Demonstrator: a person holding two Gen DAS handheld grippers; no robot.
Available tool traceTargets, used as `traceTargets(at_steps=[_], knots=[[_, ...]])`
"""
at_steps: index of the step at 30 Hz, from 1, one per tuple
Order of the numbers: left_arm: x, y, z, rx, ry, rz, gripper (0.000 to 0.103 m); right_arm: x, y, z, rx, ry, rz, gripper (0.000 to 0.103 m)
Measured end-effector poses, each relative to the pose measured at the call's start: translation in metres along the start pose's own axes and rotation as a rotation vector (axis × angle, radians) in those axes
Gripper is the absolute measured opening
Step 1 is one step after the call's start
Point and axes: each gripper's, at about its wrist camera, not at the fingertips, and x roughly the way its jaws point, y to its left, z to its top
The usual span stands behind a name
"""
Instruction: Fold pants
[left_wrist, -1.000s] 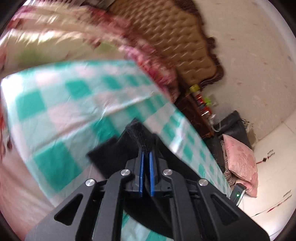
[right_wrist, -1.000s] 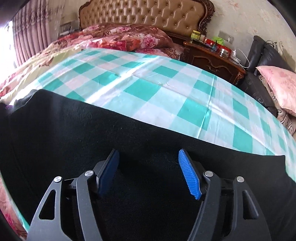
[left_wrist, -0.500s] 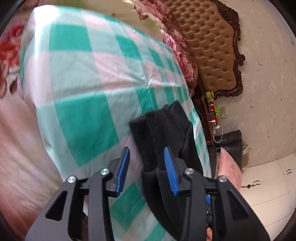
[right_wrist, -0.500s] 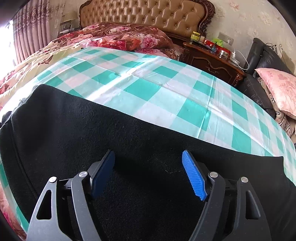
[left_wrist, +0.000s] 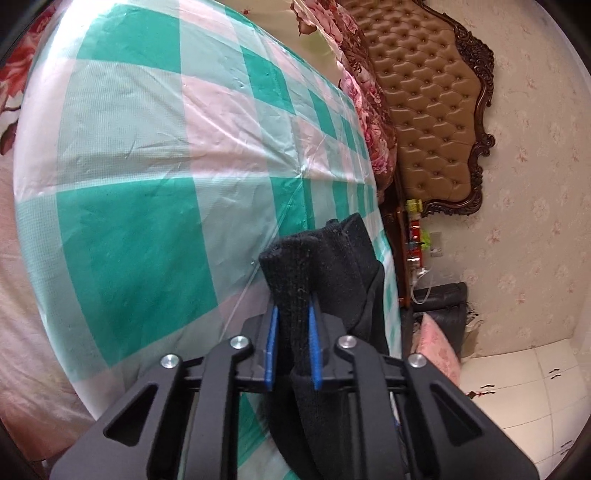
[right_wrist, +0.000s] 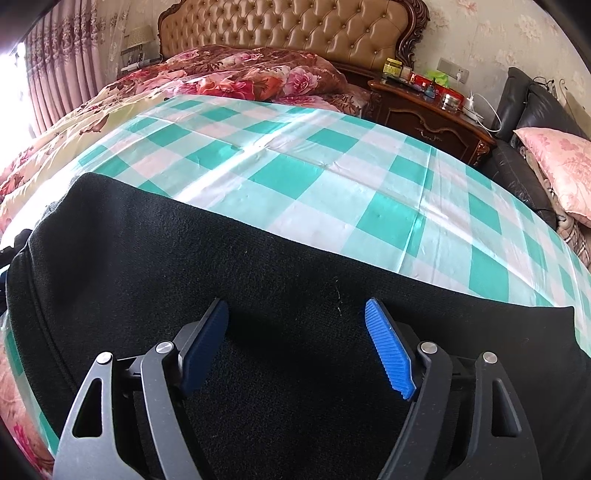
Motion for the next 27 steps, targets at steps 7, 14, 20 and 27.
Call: traceTargets(at_steps=[7,14,20,27], knots=[[-0.005,-0.006,-0.002,0.04,-0.025,-0.031,0.011,0.0,0.001,0.0,0.001,0.002,0.006,0.078],[-0.018,-0.021,-0.008,0.114,-0.053,-0.018,0.011,-0.009,0.0,0.002,0.011,-0.041,0.026,0.079],[-0.024,-0.036,-0.012,0.17,-0.074,0.013,0.011,0.011,0.019,0.019,-0.064,0.027,0.006,0.079],[-0.033,-0.067,-0.023,0.295,-0.118,0.084,0.011,-0.003,-0.005,0.018,0.04,-0.032,0.061,0.086]])
